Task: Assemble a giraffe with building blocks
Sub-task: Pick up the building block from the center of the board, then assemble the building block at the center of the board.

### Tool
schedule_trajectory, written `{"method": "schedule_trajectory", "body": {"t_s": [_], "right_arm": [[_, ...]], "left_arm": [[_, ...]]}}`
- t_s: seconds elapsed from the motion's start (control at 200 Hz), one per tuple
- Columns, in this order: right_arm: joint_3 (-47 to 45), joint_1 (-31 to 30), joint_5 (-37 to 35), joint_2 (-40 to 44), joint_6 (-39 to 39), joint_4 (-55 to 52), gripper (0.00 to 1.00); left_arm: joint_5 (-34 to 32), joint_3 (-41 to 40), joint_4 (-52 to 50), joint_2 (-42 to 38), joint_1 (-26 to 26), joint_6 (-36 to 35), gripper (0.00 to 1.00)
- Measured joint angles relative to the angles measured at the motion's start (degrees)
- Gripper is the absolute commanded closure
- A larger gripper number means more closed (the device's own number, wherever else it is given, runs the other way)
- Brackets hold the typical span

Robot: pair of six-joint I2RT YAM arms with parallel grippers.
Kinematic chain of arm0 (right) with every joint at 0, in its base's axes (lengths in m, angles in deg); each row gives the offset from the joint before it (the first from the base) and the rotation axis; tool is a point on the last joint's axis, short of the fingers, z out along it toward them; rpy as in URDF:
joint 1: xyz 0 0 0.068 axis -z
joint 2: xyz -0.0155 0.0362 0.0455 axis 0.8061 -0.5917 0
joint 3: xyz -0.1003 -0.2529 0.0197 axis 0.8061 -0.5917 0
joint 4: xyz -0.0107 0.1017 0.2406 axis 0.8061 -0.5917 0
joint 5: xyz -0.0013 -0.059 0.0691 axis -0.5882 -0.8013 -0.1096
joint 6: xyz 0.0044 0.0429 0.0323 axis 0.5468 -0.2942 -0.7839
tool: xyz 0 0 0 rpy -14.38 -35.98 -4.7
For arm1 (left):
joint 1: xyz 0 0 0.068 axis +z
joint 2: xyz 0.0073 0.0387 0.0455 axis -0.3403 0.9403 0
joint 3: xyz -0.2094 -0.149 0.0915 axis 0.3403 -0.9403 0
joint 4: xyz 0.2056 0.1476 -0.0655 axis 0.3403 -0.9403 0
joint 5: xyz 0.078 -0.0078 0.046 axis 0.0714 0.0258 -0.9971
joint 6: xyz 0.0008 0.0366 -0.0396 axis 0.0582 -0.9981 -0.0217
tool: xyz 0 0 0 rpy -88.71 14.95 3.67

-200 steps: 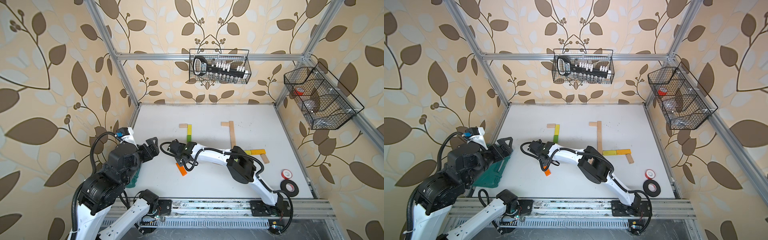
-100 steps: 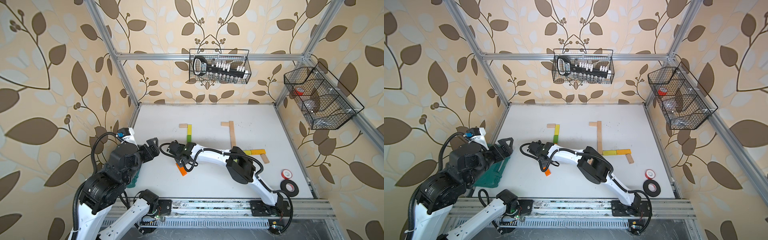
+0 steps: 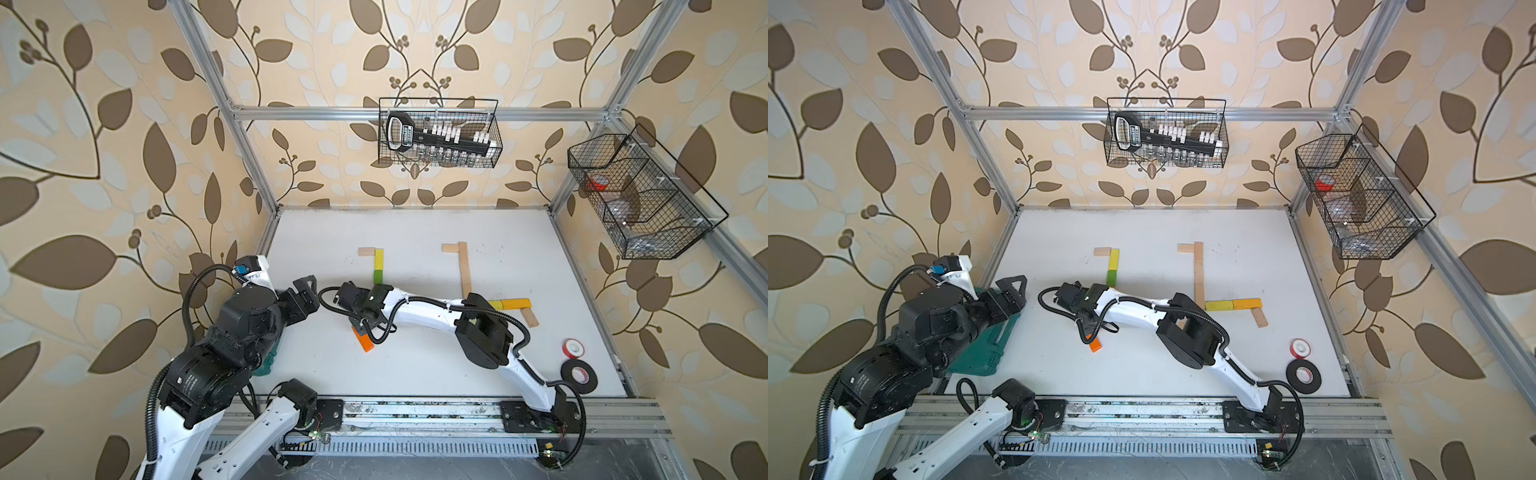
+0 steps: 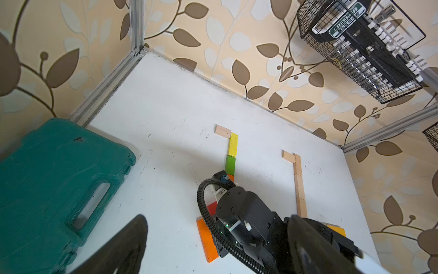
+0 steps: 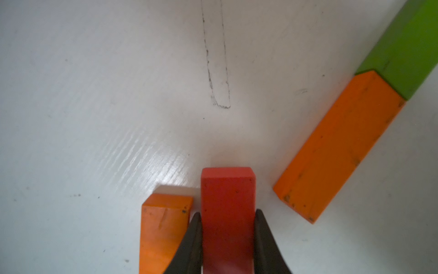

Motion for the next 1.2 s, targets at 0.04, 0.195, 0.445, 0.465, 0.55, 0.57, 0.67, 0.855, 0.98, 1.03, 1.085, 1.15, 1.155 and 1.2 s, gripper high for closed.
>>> {"method": "schedule_trajectory", "body": {"t_s": [0.04,0.195,0.445,0.465,0.55,0.57,0.67,0.855,0.98,1.03,1.085,1.15,1.155,1.2], "right_arm": [[0.0,0.0,0.2,0.0,0.2,0.0,0.82],[0.0,-0.1,1.1,0.0,1.4,0.1,0.80],[-1.2,-0.3,1.5,0.7,4.0,0.3,0.80],[-1.6,-0.3,1.6,1.0,4.3,0.4,0.80],[-3.7,-0.3,1.6,3.0,6.3,1.0,0.80],[-4.2,-0.3,1.7,3.6,6.6,1.1,0.80],[-9.9,-0.3,1.7,9.4,11.1,3.6,0.80],[-23.2,0.2,2.8,24.5,23.4,9.8,0.80],[-28.1,3.0,5.0,29.8,32.0,12.2,0.81],[-29.7,4.6,6.1,30.4,35.4,12.8,0.81],[-31.3,6.4,7.2,30.6,39.3,13.0,0.82],[-33.2,8.2,8.4,30.6,43.6,13.1,0.82],[-33.3,8.3,8.5,30.6,43.8,13.1,0.82],[-34.3,9.1,9.1,30.6,46.5,13.1,0.82]], "left_arm": [[0.0,0.0,0.0,0.0,0.0,0.0,0.08],[0.0,0.0,0.0,0.0,0.0,0.0,0.07],[0.0,0.0,0.0,0.0,0.0,0.0,0.07],[0.0,0.0,0.0,0.0,0.0,0.0,0.07],[0.0,0.0,0.0,0.1,0.0,0.0,0.07],[0.0,0.0,0.0,0.1,0.0,0.0,0.07],[0.0,0.0,0.0,0.3,0.0,0.0,0.06],[0.1,0.0,0.0,0.8,0.0,0.0,0.06],[0.5,0.0,0.1,1.1,0.0,0.0,0.06],[0.8,-0.1,0.2,1.3,0.0,0.0,0.06],[1.4,-0.4,0.4,1.6,0.0,0.0,0.06],[1.9,-1.0,0.4,2.0,0.0,0.0,0.06],[1.9,-1.0,0.4,2.0,0.0,0.0,0.06],[2.1,-1.4,0.4,2.3,0.0,0.0,0.06]]}}
